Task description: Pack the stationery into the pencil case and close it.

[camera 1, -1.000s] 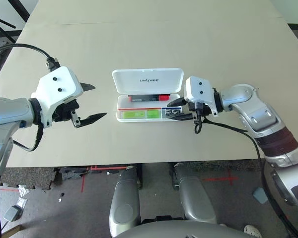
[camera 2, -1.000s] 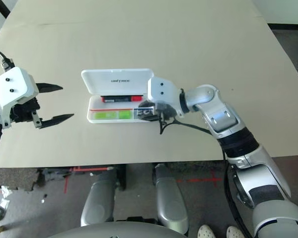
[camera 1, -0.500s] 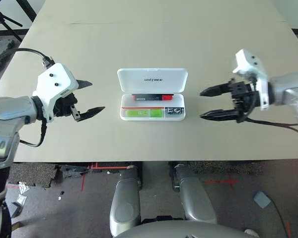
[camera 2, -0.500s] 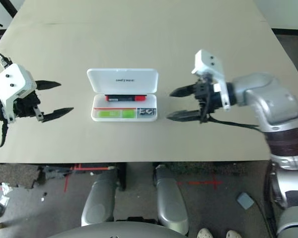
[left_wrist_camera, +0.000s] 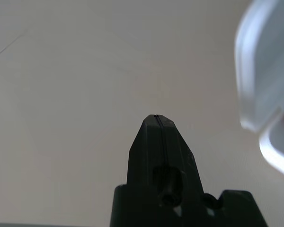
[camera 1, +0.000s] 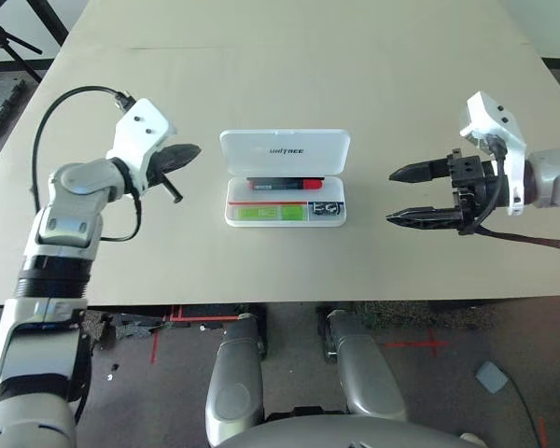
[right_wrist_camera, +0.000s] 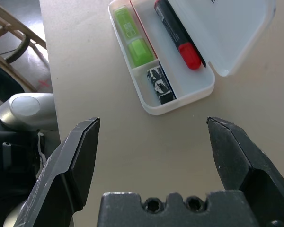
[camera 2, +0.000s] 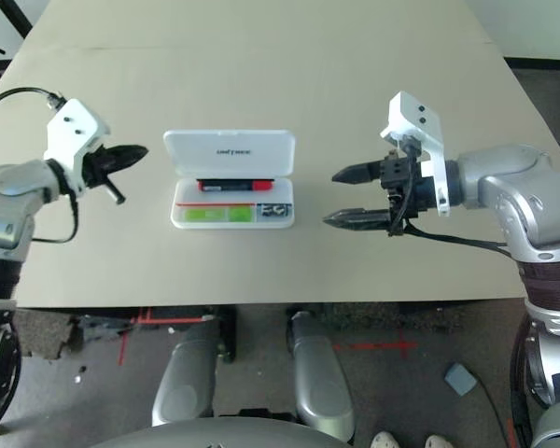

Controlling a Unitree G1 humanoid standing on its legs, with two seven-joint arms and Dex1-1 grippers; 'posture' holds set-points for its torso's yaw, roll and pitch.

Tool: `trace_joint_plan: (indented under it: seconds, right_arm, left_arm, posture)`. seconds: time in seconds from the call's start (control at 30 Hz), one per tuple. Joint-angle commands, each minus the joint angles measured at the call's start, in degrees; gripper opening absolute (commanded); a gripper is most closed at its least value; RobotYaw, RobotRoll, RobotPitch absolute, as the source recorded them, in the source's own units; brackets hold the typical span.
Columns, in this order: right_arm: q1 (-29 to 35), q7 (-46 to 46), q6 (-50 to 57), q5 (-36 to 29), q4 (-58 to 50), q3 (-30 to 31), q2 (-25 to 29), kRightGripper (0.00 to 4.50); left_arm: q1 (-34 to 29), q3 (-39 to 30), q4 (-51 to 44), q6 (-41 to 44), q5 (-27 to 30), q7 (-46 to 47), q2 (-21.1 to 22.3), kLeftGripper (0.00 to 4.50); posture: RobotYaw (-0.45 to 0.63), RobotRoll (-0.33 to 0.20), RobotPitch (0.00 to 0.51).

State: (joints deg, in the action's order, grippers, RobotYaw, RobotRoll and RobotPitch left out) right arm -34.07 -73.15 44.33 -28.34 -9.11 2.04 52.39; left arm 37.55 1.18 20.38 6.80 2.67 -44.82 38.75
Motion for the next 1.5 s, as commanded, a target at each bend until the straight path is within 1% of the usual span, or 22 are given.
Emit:
trace_joint_plan:
  seconds: [0.03,0.17,0.2,0.3,0.33,0.4,0.53,0.7,0.83,0.97,1.1,1.23,1.27,1.33,1.37,1.4,1.43,1.5]
  right_arm:
    - [1.1,0.4,0.82,-0.74,-1.85,0.94,0.15,4.5]
    - [1.35,0.57,1.13,-0.92,-2.38,0.96,0.19,4.5]
    - [1.36,0.58,1.24,-0.95,-2.46,0.91,0.26,4.5]
    - [1.49,0.65,1.22,-0.51,-2.15,1.09,0.48,4.5]
    - [1.63,0.65,1.21,-0.4,-2.17,1.18,0.57,4.5]
    - [2.22,0.84,1.09,-0.15,-2.41,1.38,0.61,4.5]
    - [3.23,1.73,0.9,0.47,-3.01,2.43,0.25,4.5]
    - [2.89,2.4,0.49,0.79,-2.5,3.38,-0.33,4.5]
    - [2.71,2.5,-0.19,1.6,-1.84,3.93,-0.28,4.5]
    - [2.63,2.86,-0.73,2.4,-1.46,4.56,-0.41,4.5]
    - [2.58,3.12,-0.71,2.46,-1.49,4.68,-0.57,4.5]
    - [2.71,3.97,-0.8,2.71,-1.46,4.49,-0.73,4.5]
    - [2.85,4.67,-0.95,2.82,-1.41,4.1,-0.98,4.5]
    - [3.04,6.28,-1.67,3.12,-0.99,3.16,-1.79,4.5]
    - [2.67,9.12,-4.35,3.78,0.88,1.52,-4.11,4.5]
    - [2.38,11.11,-6.47,4.29,2.39,0.38,-5.81,4.5]
    - [1.61,13.51,-8.54,5.05,4.89,-0.81,-7.81,4.5]
    - [0.96,16.34,-12.51,6.99,8.61,-1.77,-10.03,4.5]
  left_arm:
    - [0.87,1.15,2.94,-2.73,-1.03,0.29,-1.66,0.02]
    - [0.89,0.92,2.29,-3.93,0.35,-1.42,-3.14,0.02]
    - [0.81,0.73,1.73,-4.09,0.94,-2.16,-3.26,0.02]
    - [0.13,-0.31,-1.23,-3.87,4.08,-5.1,-3.58,0.02]
    - [-0.29,-0.72,-2.63,-3.33,5.28,-5.98,-3.7,0.02]
    - [-1.87,-1.31,-6.48,-2.16,7.73,-8.08,-3.57,0.02]
    - [-4.85,-1.31,-12.14,-1.47,10.46,-10.91,-3.15,0.02]
    - [-7.4,0.0,-17.46,0.92,11.65,-13.9,-1.92,0.02]
    - [-9.36,2.32,-19.31,0.86,10.37,-15.61,-1.1,0.02]
    - [-11.63,5.88,-19.94,-0.31,7.64,-16.96,-0.5,0.02]
    - [-13.17,10.56,-19.08,-2.19,3.1,-18.27,0.8,0.02]
    - [-12.71,13.81,-14.93,-4.76,-1.5,-17.84,1.11,0.02]
    - [-12.42,13.47,-14.47,-4.99,-1.48,-17.43,0.84,0.02]
    - [-11.74,11.32,-14.36,-4.35,0.58,-15.79,-0.72,0.02]
    - [-11.27,8.13,-14.46,-5.0,4.21,-14.14,-2.91,0.02]
    - [-10.93,5.93,-14.44,-5.58,6.62,-13.05,-4.54,0.02]
    - [-10.74,3.94,-14.31,-6.09,8.24,-11.73,-6.03,0.18]
    - [-11.01,0.92,-14.5,-5.27,10.24,-9.07,-8.07,0.57]
  posture:
    - [-0.03,0.0,0.239]
    - [-0.03,0.0,0.24]
    - [-0.03,0.0,0.25]
    - [-0.03,0.0,0.25]
    - [-0.03,0.0,0.261]
    - [-0.03,0.0,0.261]
    - [-0.03,0.0,0.256]
    - [-0.02,0.0,0.256]
    - [-0.02,0.0,0.255]
    - [-0.02,0.0,0.252]
    - [-0.02,0.0,0.252]
    - [-0.04,0.0,0.252]
    - [-0.05,0.0,0.252]
    - [-0.05,0.0,0.251]
    - [-0.05,0.0,0.251]
    - [-0.06,0.0,0.244]
    - [-0.06,0.0,0.241]
    - [-0.06,0.0,0.237]
